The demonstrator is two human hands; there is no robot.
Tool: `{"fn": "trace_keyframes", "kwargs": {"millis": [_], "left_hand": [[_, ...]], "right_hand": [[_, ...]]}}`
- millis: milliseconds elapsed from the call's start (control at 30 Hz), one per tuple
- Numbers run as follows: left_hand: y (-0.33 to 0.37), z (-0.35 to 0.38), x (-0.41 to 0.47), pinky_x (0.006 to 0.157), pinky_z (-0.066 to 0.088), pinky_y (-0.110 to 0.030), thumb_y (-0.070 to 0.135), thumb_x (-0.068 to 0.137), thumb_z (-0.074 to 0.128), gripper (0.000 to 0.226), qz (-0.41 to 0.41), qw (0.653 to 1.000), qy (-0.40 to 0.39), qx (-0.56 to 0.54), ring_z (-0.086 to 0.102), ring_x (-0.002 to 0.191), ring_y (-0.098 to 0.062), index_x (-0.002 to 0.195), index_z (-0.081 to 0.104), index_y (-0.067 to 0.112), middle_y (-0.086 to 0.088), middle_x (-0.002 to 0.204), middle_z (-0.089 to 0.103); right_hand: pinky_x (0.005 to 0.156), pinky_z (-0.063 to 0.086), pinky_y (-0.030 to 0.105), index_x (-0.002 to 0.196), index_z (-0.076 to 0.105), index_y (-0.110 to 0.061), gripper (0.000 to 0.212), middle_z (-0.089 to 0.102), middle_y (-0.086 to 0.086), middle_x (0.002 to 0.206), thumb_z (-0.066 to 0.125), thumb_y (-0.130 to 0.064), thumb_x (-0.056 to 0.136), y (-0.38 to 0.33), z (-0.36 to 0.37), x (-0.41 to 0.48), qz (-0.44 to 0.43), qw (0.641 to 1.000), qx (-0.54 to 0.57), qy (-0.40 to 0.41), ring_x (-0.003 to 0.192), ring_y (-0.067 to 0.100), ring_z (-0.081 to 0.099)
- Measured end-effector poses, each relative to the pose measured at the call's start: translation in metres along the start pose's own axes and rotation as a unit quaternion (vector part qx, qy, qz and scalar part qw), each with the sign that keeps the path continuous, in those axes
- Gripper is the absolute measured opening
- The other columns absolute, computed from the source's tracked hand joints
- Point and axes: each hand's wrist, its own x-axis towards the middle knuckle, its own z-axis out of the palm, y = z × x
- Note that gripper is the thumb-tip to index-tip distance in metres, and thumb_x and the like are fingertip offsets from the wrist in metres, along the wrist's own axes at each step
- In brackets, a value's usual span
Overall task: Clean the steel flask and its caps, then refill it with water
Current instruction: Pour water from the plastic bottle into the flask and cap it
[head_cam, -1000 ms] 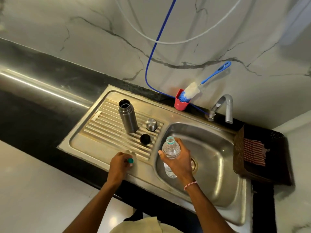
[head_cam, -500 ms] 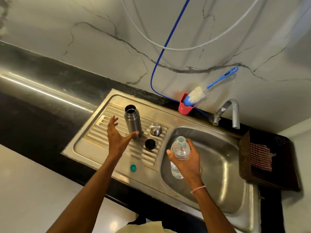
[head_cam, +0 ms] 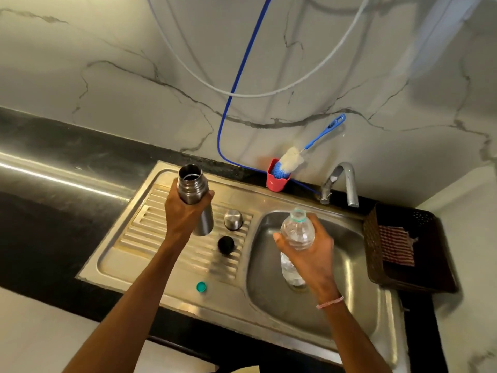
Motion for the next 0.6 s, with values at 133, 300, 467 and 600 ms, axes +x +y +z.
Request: {"fn": "trace_keyframes", "kwargs": {"millis": [133,300,467,600], "left_hand": [[0.063,0.023,-0.031,0.081,0.050,-0.009,0.015,0.069,0.092,0.066,0.080,0.993,-0.088,0.012,0.065,0.093,0.002,0.121,0.054,0.030,0.017,0.107,0.064],[0.094,0.068,-0.070,0.073,0.050,-0.008,0.007,0.060,0.096,0.071,0.158,0.976,-0.149,0.002,0.069,0.081,0.004,0.108,0.058,0.043,0.029,0.093,0.071],[0.112,0.098,-0.093,0.078,0.056,-0.017,0.024,0.060,0.094,0.069,0.159,0.971,-0.176,-0.028,0.072,0.089,-0.006,0.118,0.059,0.037,0.017,0.099,0.073],[0.119,0.109,-0.100,0.080,0.057,-0.021,0.015,0.063,0.097,0.072,0.163,0.967,-0.191,-0.031,0.072,0.091,-0.007,0.126,0.062,0.019,0.012,0.104,0.074]], "right_hand": [[0.078,0.055,0.016,0.106,0.061,-0.032,0.048,0.071,-0.015,0.090,0.092,-0.025,0.070,-0.036,-0.024,0.029,-0.060,0.996,-0.034,0.054,0.085,0.004,0.070],[0.073,0.057,0.026,0.102,0.056,-0.037,0.045,0.070,-0.013,0.086,0.083,-0.046,0.067,-0.075,-0.063,0.059,-0.148,0.968,-0.183,0.087,0.076,0.007,0.068],[0.063,0.057,0.037,0.110,0.061,-0.029,0.056,0.071,-0.007,0.080,0.070,-0.066,0.067,-0.093,-0.104,0.068,-0.228,0.920,-0.314,0.053,0.068,0.021,0.069],[0.062,0.055,0.034,0.109,0.061,-0.033,0.057,0.071,-0.008,0.080,0.061,-0.073,0.068,-0.103,-0.127,0.070,-0.258,0.865,-0.431,0.021,0.070,0.023,0.068]]}}
